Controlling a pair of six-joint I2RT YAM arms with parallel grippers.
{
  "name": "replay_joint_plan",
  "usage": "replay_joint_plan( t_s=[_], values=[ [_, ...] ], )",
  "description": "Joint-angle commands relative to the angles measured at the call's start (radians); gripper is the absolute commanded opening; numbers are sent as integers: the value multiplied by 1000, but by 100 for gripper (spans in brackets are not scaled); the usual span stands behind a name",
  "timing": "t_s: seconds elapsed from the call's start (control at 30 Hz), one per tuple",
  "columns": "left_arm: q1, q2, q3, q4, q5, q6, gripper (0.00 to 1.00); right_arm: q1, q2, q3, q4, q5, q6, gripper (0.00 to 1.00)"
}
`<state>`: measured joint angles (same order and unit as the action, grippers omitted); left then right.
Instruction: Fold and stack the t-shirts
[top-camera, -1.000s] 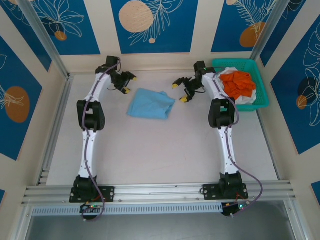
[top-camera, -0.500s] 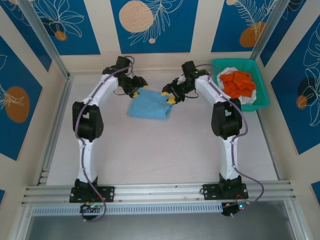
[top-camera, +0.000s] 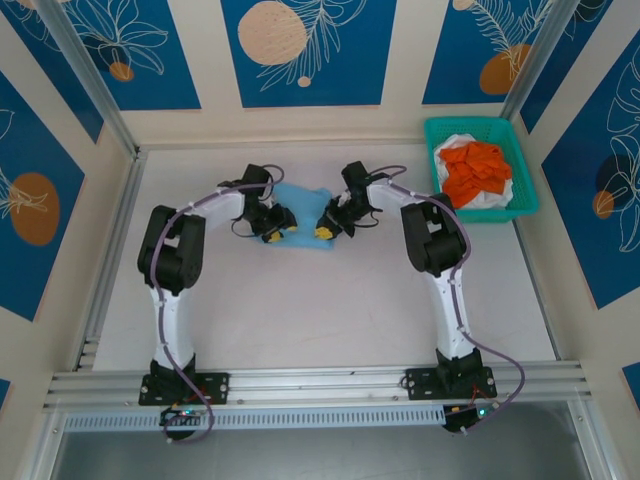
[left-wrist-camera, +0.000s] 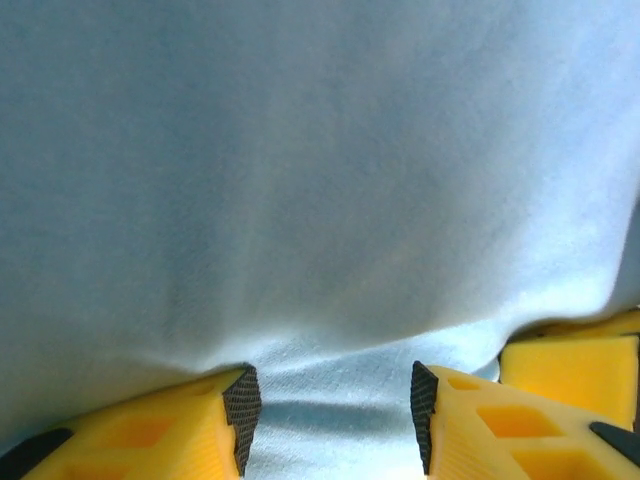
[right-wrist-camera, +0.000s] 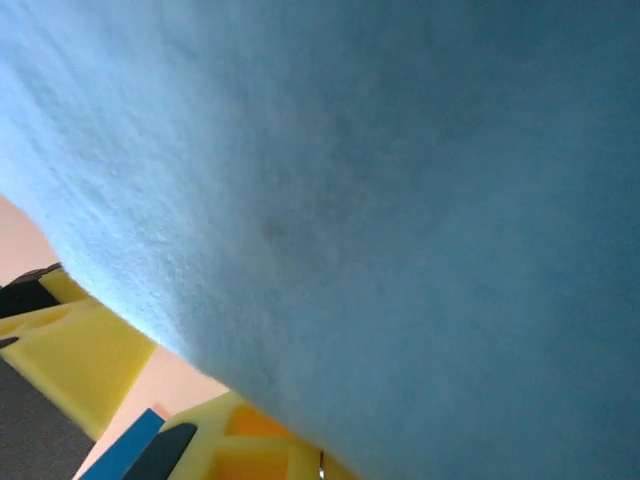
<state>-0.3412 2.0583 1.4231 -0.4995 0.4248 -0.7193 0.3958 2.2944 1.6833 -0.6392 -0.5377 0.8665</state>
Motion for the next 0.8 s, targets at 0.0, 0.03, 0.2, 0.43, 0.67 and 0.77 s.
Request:
replay_joint_plan(
  t_s=[0.0, 0.03, 0.2, 0.43, 0.67, 0.77],
  values=[
    [-17, -36, -180, -15, -45, 16, 49, 13, -43, -158, 8, 93, -46, 8],
    [-25, -72, -219, -13, -48, 18, 49, 18, -69, -206, 36, 93, -59, 8],
    [-67, -313, -459, 12, -41, -41, 51, 52, -261, -435, 159, 134, -159, 21],
    [-32, -608, -454, -158, -93, -48, 77, 62, -480, -584, 213, 194, -205, 49],
    [132, -463, -176, -308, -25, 209, 83, 54, -500, -508, 197, 251, -191, 72],
    [173, -341, -104, -295, -28, 283, 82, 40, -389, -386, 148, 242, -220, 72]
  ],
)
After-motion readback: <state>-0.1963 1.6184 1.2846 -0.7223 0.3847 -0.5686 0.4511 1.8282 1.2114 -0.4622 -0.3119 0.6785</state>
